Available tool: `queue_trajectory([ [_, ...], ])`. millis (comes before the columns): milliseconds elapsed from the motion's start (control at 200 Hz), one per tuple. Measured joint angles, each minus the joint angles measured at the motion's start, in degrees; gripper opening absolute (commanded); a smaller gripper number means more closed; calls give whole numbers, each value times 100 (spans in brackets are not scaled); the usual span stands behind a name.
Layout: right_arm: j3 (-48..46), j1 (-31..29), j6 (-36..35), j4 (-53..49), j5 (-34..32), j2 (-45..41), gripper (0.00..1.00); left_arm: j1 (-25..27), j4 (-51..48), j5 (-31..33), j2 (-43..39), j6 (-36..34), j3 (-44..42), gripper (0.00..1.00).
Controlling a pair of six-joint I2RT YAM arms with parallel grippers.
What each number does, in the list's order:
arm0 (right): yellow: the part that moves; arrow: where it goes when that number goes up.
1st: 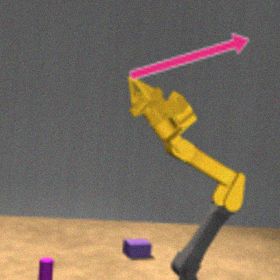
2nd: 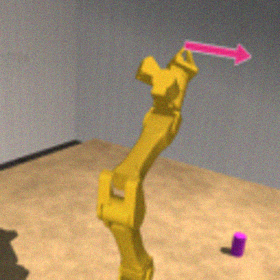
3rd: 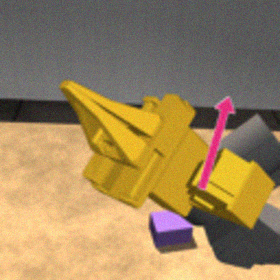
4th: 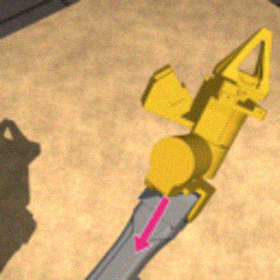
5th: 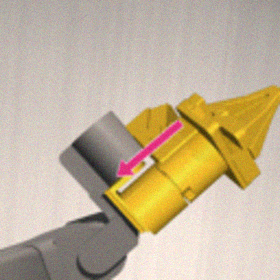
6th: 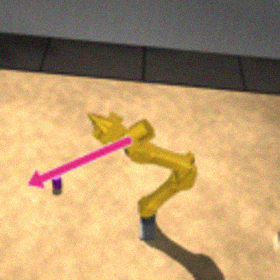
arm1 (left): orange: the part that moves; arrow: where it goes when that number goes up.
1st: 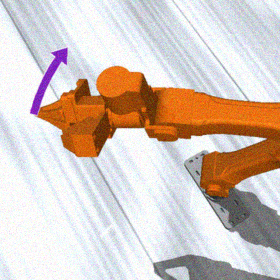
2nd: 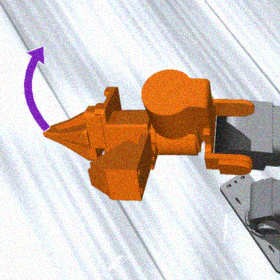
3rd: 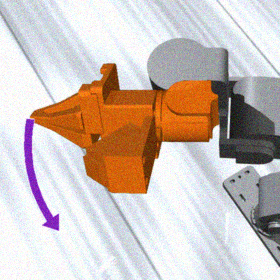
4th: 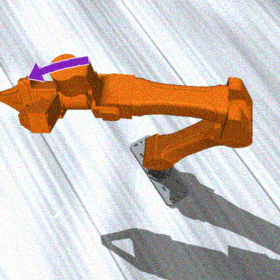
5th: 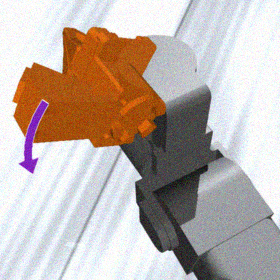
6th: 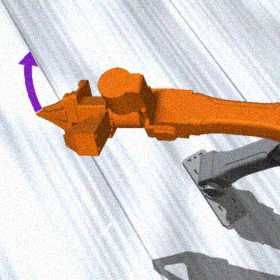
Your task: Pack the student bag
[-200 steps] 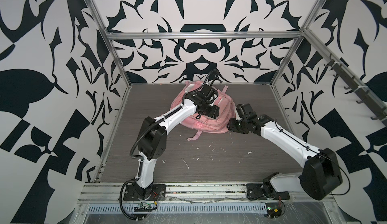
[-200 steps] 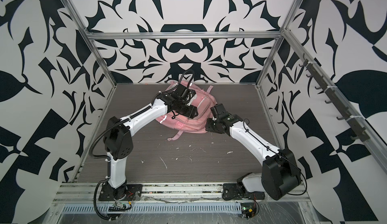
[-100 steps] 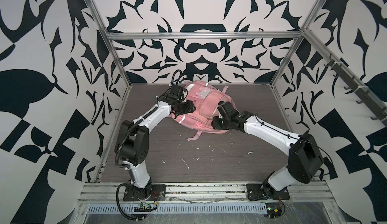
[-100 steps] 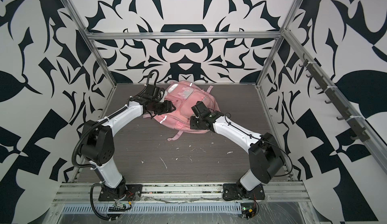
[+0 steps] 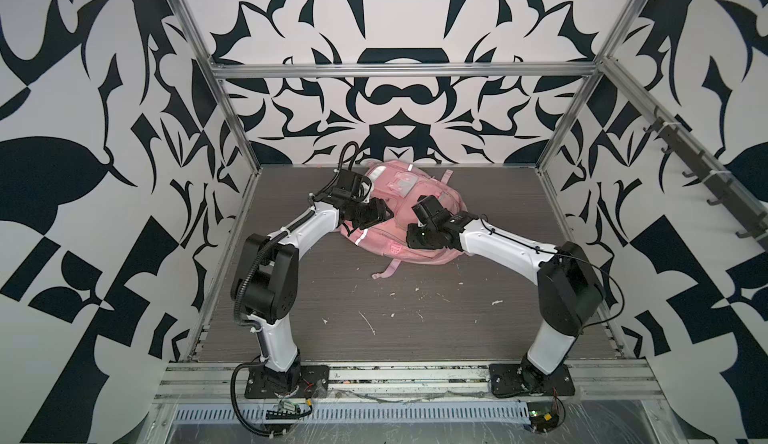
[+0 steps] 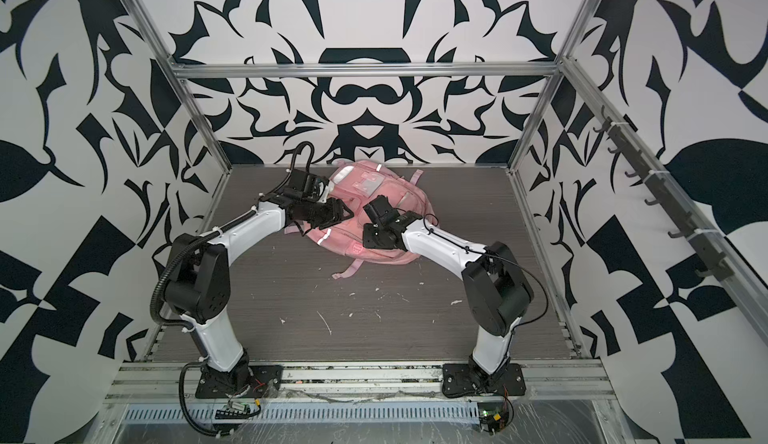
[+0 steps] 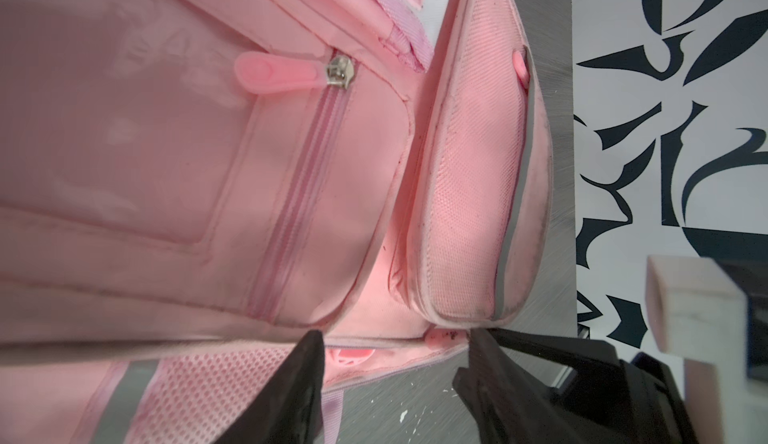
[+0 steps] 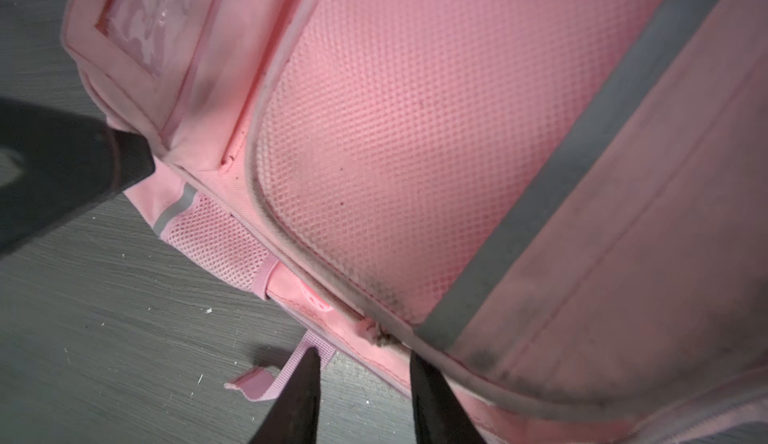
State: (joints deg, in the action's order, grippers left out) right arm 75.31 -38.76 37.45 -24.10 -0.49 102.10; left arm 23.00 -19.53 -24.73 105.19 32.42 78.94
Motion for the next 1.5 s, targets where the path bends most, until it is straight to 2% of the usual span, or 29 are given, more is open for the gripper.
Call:
queue_trajectory([
  [320, 103, -31, 212, 24, -138, 330, 33, 68, 74, -151, 332, 125, 256, 58],
  [485, 173, -31, 267, -9, -354, 448, 22, 125, 129, -151, 481, 149, 380, 58],
  [700, 173, -15, 291, -48, -492, 474, 17, 166, 170, -142, 509, 168, 407, 58],
  [1040, -114, -39, 286, 44, -555, 210, 0, 184, 195, -151, 557, 170, 409, 59],
  [1410, -284, -76, 245, 37, -579, -92, 0, 210, 212, -149, 557, 168, 409, 58],
  [1500, -284, -76, 245, 37, -575, -92, 8, 208, 212, -149, 557, 166, 409, 58],
])
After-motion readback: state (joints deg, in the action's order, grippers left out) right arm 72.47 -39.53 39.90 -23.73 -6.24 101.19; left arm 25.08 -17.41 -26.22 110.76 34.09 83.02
